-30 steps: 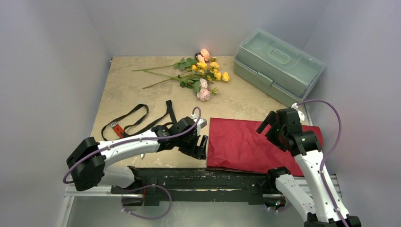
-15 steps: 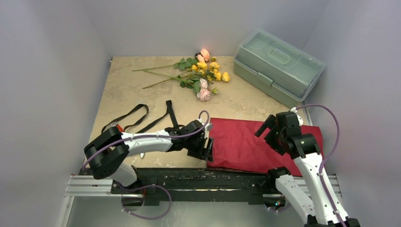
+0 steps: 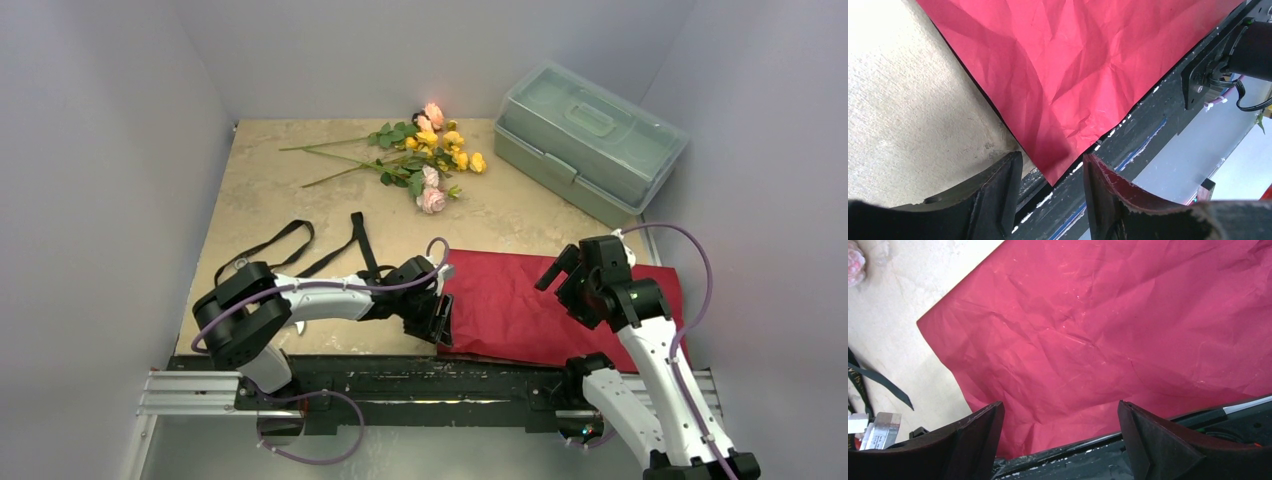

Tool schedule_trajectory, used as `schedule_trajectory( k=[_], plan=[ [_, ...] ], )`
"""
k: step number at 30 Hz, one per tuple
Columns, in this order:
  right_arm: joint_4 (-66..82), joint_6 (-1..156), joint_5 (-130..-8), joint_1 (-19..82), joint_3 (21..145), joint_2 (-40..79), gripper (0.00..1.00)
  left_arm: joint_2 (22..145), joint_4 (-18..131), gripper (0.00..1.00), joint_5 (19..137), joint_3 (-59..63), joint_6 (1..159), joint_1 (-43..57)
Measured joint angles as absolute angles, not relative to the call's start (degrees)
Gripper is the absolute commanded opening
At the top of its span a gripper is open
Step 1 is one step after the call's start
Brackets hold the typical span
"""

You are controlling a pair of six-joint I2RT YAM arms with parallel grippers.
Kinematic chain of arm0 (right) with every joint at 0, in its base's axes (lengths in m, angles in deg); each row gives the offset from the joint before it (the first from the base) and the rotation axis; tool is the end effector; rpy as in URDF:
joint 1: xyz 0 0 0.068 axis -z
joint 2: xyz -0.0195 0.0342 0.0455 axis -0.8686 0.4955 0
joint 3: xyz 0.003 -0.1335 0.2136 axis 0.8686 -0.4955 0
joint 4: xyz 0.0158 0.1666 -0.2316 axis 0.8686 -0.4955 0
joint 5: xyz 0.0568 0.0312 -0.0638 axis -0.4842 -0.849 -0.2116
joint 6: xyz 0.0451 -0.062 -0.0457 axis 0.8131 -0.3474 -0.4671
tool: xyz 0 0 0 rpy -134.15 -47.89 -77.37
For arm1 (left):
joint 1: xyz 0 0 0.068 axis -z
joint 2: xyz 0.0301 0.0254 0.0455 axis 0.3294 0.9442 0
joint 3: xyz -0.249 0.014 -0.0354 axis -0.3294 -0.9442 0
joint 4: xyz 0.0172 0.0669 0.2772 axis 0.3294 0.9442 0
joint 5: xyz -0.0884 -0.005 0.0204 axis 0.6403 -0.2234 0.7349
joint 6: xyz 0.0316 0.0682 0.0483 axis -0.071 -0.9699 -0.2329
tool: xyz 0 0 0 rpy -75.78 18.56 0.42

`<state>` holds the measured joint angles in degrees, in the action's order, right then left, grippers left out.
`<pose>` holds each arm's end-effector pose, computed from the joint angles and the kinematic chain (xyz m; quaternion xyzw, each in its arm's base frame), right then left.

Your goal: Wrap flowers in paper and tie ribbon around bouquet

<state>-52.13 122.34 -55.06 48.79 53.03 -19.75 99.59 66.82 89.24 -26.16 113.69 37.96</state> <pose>0.1876 0.0292 0.2244 0.3420 0.8947 0.1019 0.2688 0.1613 -0.2986 0.0760 0.1457 0.9309 -0.3299 0.0586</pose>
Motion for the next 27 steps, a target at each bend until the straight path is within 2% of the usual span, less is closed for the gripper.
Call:
schedule_trajectory(
  k=[19,21,23,25,27],
  plan=[
    [-52.2,121.71,-55.04,48.79,51.93,-19.9,0.93,102.91,66.93,0.43,90.82,-22.27,114.17,37.96],
    [-52.2,121.6,-55.06,48.79,51.78,-19.94,0.93,103.63,66.64,0.38,90.99,-22.27,114.63,37.96],
    [-52.2,121.54,-55.08,48.79,51.56,-19.96,0.93,104.2,66.07,0.22,91.25,-22.29,115.46,37.96],
    [-52.17,121.4,-55.23,48.79,51.23,-19.99,0.93,104.7,65.07,0.0,91.71,-22.29,116.35,37.96],
    [-52.2,121.4,-55.32,48.79,50.95,-19.99,0.93,105.1,63.95,0.0,92.19,-22.29,117.29,37.96]
  ],
)
